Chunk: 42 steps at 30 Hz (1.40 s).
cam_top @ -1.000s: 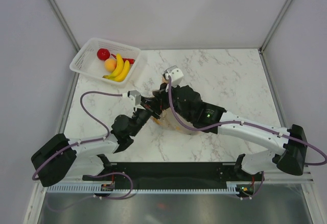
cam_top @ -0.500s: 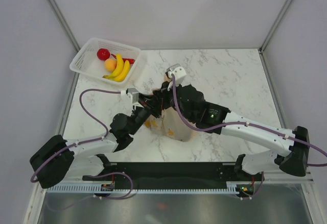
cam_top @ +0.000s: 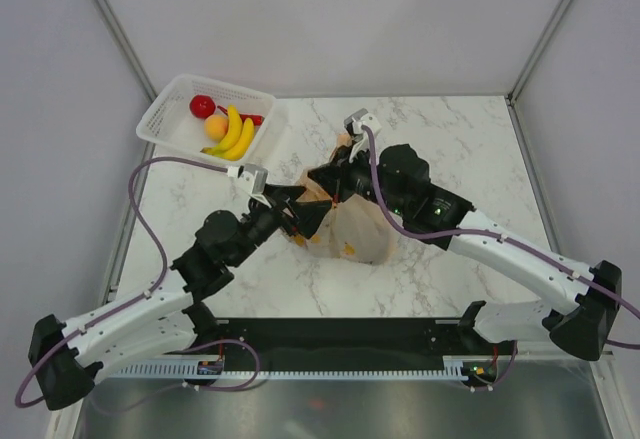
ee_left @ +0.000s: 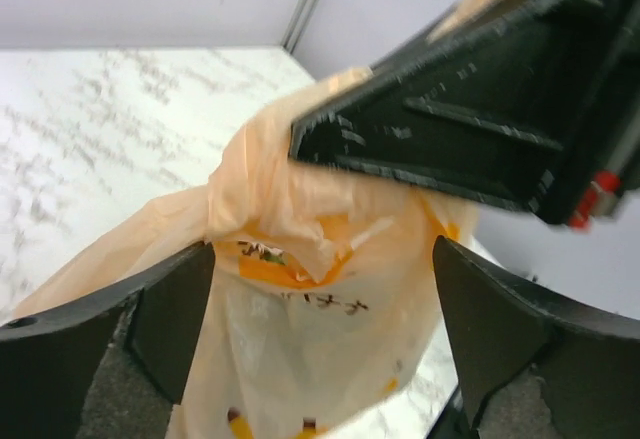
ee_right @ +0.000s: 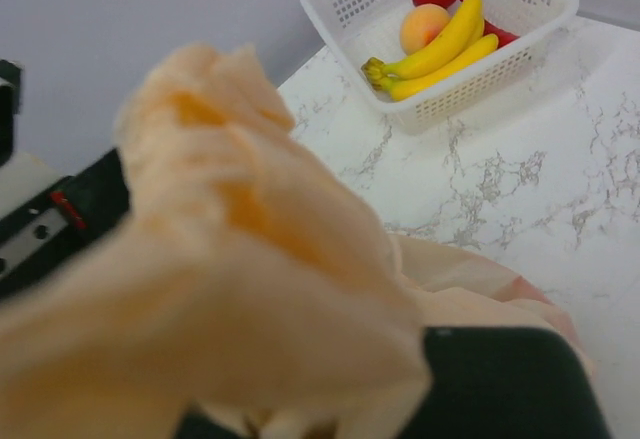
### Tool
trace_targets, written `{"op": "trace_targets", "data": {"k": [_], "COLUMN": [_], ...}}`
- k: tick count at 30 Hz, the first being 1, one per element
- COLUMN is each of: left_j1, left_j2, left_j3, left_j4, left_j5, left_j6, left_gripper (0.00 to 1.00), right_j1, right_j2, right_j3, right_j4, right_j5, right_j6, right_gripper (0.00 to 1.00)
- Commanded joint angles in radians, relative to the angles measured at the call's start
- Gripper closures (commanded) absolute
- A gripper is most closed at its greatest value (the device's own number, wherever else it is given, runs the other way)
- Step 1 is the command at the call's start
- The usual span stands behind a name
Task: Place the fake fruits into the plastic bag and tie a complex knot
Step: Tie the plastic bag at the center of the board.
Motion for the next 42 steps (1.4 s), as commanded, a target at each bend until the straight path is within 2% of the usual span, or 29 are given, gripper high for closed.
{"op": "trace_targets", "data": {"k": [1, 4, 8, 11, 16, 23, 26, 31, 38, 42], "left_j1": [-0.004, -0.003, -0.003, -0.001, -0.003, -0.003, -0.003, -0.003, -0.003, -0.003], "left_j2": [-0.099, -0.146, -0.146, -0.111, -0.008, -0.155, -0.223, -0.22, -0.163, -0.139], "left_j3": [0.077, 0.157, 0.248, 0.291, 0.358, 0.329, 0.335, 0.374, 0.366, 0.36], "left_j4": [-0.356, -0.563, -0.718, -0.778, -0.818, -0.809, -0.827, -0.904, -0.921, -0.921], "left_j5": [-0.022, -0.022, -0.05, -0.099, -0.047, -0.025, -0.001, 0.024, 0.05, 0.099], "left_j6": [0.024, 0.049, 0.08, 0.102, 0.148, 0.178, 0.178, 0.214, 0.263, 0.278], "left_gripper": [0.0, 0.0, 0.03, 0.0, 0.0, 0.0, 0.0, 0.0, 0.0, 0.05], "right_j1": [-0.074, -0.115, -0.137, -0.144, -0.167, -0.18, -0.18, -0.186, -0.189, -0.189], "right_j2": [-0.043, -0.038, -0.032, -0.041, -0.061, -0.024, 0.011, 0.077, 0.102, 0.076], "right_j3": [-0.018, -0.03, -0.05, -0.069, -0.075, -0.066, -0.038, -0.027, -0.102, -0.142], "right_j4": [0.078, 0.079, 0.089, 0.098, 0.11, 0.231, 0.302, 0.384, 0.386, 0.346], "right_j5": [-0.197, -0.306, -0.415, -0.503, -0.663, -0.899, -0.93, -0.917, -0.897, -0.799], "right_j6": [-0.012, -0.028, -0.045, -0.068, -0.083, -0.026, 0.038, 0.093, 0.041, 0.003], "right_gripper": [1.0, 1.0, 1.0, 1.0, 1.0, 1.0, 1.0, 1.0, 1.0, 1.0]}}
